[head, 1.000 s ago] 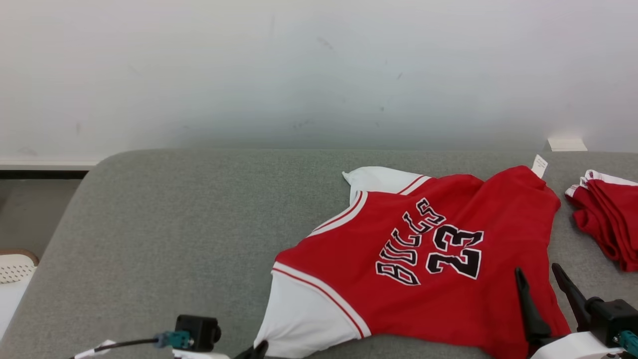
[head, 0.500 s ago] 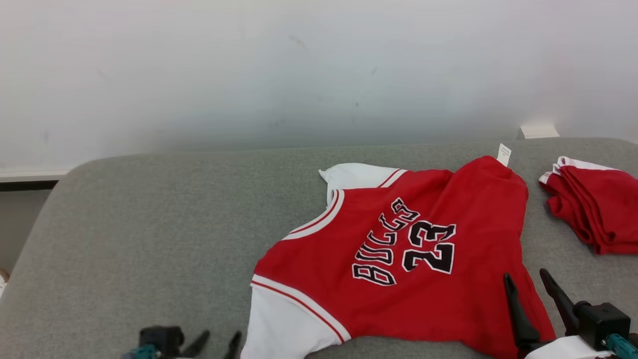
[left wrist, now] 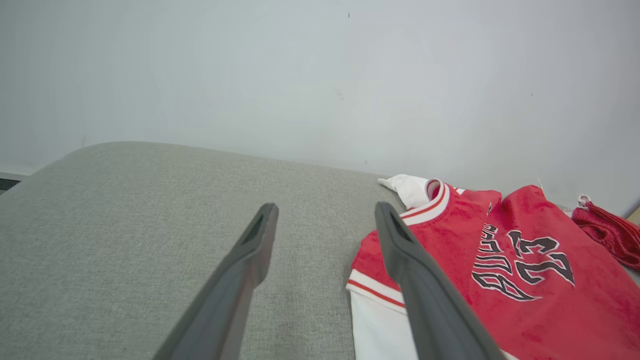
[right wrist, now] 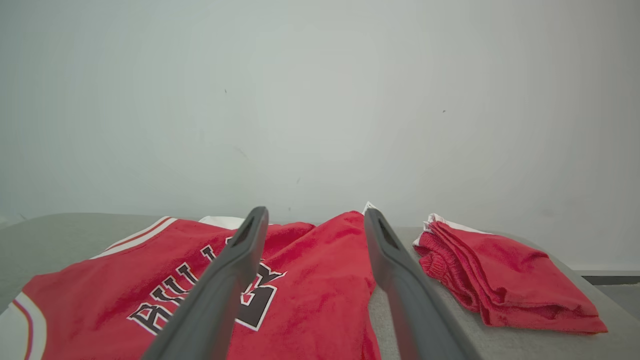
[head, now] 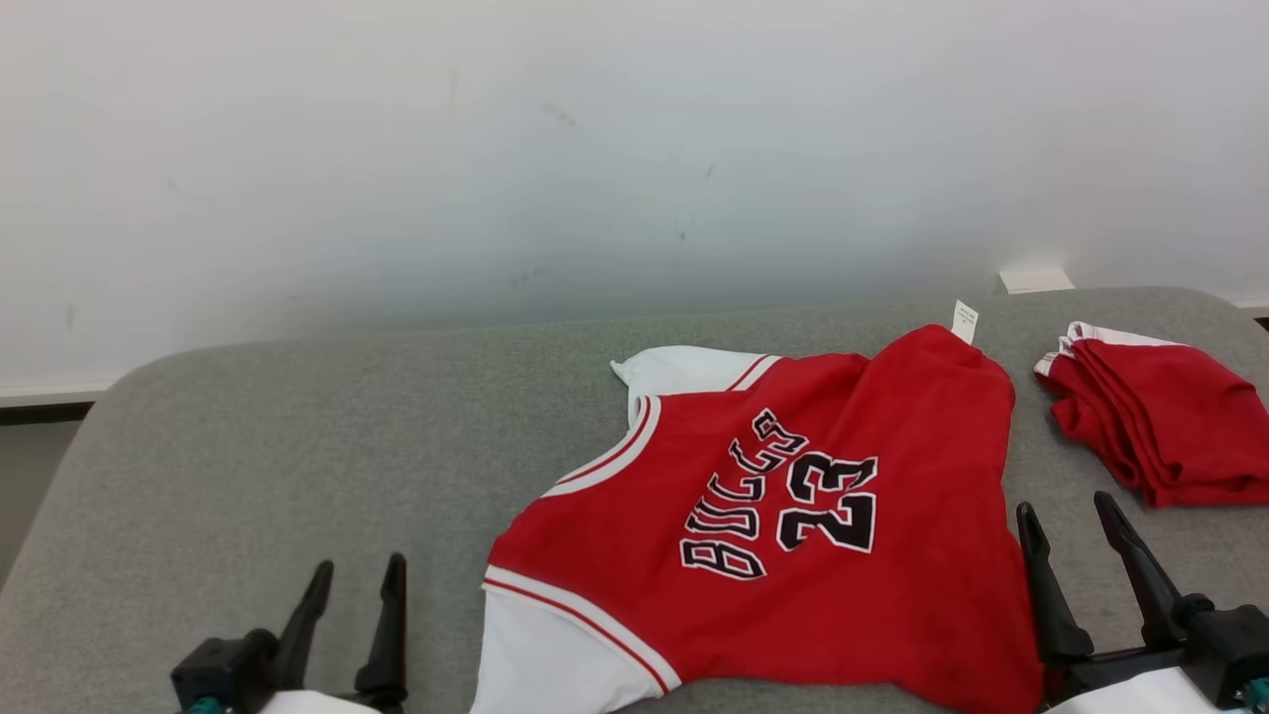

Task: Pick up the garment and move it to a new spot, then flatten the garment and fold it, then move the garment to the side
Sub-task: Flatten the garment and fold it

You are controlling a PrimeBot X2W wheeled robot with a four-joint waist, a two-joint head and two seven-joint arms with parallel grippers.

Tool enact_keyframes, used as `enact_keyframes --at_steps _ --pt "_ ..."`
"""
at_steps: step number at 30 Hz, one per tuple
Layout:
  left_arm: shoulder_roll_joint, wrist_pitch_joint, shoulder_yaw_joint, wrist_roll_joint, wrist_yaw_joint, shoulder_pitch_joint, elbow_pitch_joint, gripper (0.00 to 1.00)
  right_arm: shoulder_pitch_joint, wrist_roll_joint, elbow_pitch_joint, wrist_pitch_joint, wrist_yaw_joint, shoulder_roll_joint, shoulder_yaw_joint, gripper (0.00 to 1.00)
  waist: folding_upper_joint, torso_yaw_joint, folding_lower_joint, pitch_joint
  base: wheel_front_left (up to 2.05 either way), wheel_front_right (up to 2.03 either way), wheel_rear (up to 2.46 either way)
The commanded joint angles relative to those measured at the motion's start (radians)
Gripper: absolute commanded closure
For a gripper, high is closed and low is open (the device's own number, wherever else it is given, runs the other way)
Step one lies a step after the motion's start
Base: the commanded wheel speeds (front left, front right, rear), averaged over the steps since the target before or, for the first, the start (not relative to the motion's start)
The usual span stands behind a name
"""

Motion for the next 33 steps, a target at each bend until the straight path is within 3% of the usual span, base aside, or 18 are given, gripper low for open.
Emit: enact_keyframes --at_steps 1,10,19,33 --pt "-0.001 -0.013 0.013 0.020 0.004 0.014 -0.018 0.00 0.001 0.008 -0.014 -0.013 -0.002 -0.009 -0.003 0.00 0.0000 -0.001 0.0000 -0.004 0.00 0.00 0.00" --pt "-0.036 -0.021 0.088 0.127 0.004 0.054 -0.108 0.00 0.051 0.026 -0.066 -0.032 -0.002 -0.017 0.017 0.00 0.0000 0.003 0.0000 -0.011 0.00 0.00 0.00" --pt "-0.099 -0.021 0.157 0.198 -0.046 0.082 -0.094 0.00 0.073 0.034 -0.062 -0.032 -0.002 0.000 0.022 0.00 0.0000 -0.003 0.0000 -0.006 0.00 0.00 0.00" --pt "-0.137 -0.021 0.202 0.243 -0.094 0.068 -0.070 0.00 0.057 0.032 -0.069 -0.032 -0.002 -0.022 0.008 0.00 0.0000 -0.006 0.0000 -0.003 0.00 0.00 0.00"
